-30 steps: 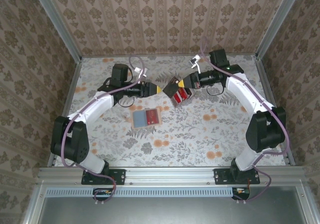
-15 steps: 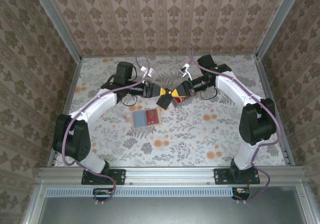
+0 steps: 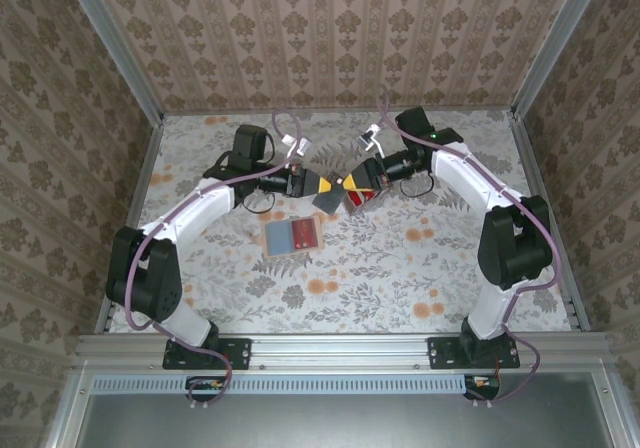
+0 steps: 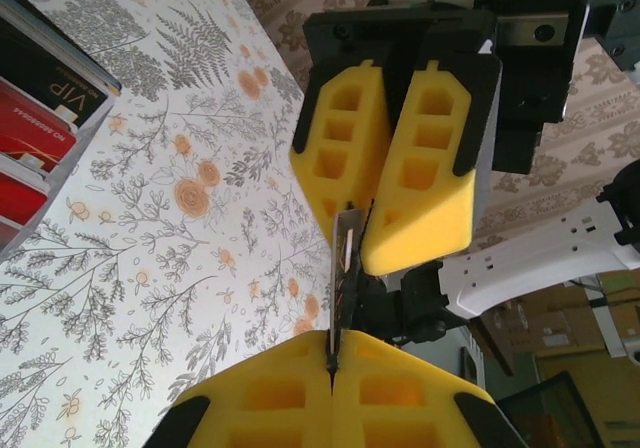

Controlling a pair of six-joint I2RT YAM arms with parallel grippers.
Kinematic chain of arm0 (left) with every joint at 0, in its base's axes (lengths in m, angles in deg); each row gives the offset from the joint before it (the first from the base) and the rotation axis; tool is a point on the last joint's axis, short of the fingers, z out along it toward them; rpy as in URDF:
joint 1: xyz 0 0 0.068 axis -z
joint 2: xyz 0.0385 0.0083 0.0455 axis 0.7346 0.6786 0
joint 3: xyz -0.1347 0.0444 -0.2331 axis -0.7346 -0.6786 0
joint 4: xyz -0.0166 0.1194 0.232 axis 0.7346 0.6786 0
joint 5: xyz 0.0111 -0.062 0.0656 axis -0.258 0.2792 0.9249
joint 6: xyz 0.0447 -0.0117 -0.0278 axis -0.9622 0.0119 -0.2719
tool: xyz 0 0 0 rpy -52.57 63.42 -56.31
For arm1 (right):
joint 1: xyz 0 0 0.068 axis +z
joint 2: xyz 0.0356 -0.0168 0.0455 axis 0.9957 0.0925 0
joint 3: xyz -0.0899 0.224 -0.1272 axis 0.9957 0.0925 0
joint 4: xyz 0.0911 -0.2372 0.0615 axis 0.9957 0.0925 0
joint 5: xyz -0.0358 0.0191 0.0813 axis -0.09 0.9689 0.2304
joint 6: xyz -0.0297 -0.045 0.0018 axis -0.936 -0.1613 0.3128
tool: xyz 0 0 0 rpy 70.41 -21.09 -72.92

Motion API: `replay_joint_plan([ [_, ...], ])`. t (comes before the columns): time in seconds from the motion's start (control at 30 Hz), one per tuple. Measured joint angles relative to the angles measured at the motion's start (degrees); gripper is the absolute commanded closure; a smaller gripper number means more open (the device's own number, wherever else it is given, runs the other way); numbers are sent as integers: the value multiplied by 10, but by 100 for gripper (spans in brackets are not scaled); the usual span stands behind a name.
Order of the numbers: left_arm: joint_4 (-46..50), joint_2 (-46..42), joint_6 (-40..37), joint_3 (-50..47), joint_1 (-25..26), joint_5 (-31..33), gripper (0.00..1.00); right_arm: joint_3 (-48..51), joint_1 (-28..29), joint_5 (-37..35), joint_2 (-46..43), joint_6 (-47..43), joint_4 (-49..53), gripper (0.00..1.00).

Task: Put the credit cards into the card holder

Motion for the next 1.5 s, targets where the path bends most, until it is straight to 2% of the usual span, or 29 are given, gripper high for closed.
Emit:
replay_joint_plan([
  [0.03, -12, 0, 9, -7, -2, 6, 100, 11, -1, -4, -1, 17, -18, 65],
  [0.13, -41, 0, 33, -29, -8, 33, 100, 56, -5, -28, -14, 76, -88, 51],
  [0.27, -83, -2, 72, -60, -14, 83, 100, 130, -13, -82, -49, 180, -215, 48],
  [0.47, -163, -31, 140, -116, -14, 153, 100, 202, -17, -152, -88, 317, -382, 48],
  [0.67, -229, -55, 192, -141, -14, 196, 100, 241, -6, -175, -96, 404, -494, 49],
  [1.03, -271, -64, 225, -156, -3, 218, 100, 244, 61, -179, -79, 466, -590, 53],
  [1.5, -271, -68, 238, -158, -4, 219, 100, 257, 59, -186, -64, 498, -624, 58],
])
